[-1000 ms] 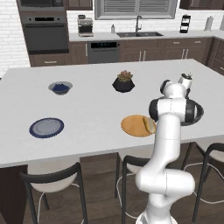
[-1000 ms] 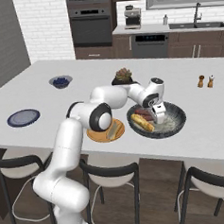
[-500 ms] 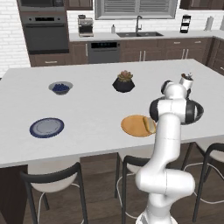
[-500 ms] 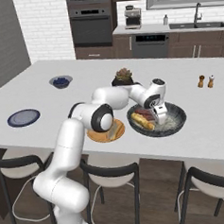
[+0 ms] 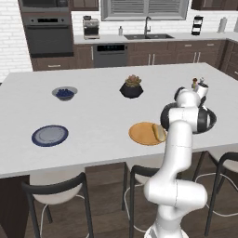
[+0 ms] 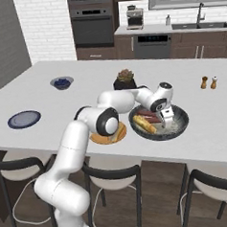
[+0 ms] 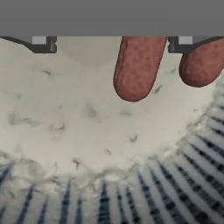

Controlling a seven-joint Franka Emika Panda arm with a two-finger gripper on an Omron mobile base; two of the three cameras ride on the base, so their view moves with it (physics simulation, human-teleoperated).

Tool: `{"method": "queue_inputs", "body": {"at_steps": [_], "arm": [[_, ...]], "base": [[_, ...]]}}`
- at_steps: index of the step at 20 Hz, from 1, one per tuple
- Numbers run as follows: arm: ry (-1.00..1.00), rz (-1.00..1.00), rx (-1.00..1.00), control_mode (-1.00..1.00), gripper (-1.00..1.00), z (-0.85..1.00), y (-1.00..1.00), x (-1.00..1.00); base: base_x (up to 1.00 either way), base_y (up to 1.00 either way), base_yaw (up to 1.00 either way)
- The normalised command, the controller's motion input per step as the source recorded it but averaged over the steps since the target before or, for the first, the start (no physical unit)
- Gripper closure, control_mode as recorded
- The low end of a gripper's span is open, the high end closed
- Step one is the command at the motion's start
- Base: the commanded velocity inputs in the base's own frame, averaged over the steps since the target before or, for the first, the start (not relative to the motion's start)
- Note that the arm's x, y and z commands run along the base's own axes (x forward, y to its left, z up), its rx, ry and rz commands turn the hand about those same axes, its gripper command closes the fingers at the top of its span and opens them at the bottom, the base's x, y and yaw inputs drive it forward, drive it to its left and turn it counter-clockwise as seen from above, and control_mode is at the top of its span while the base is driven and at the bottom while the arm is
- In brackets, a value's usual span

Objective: Place one bun and one sausage from the bowl on each plate.

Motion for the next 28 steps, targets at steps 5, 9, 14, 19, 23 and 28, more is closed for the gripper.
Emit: {"method": "queue_inputs", "body": {"at_steps": [5, 9, 14, 19, 23, 28], "arm": [[0.16, -0.02, 0.0, -1.0, -1.0, -0.36, 0.11, -0.09], [0.15, 0.0, 0.02, -1.0, -1.0, -0.44, 0.44, 0.0], [0.11, 0.02, 0.06, -1.0, -1.0, -0.49, 0.42, 0.0], [0.0, 0.01, 0.1, -1.0, -1.0, -0.4, -0.25, 0.0], [0.01, 0.0, 0.0, -1.0, -1.0, -0.16, 0.02, 0.0], [0.08, 0.0, 0.0, -1.0, -1.0, -0.55, 0.15, -0.02]], "base": [[0.0, 0.0, 0.0], [0.0, 0.0, 0.0], [0.0, 0.0, 0.0], [0.0, 0.0, 0.0], [0.0, 0.0, 0.0], [0.0, 0.0, 0.0]]}}
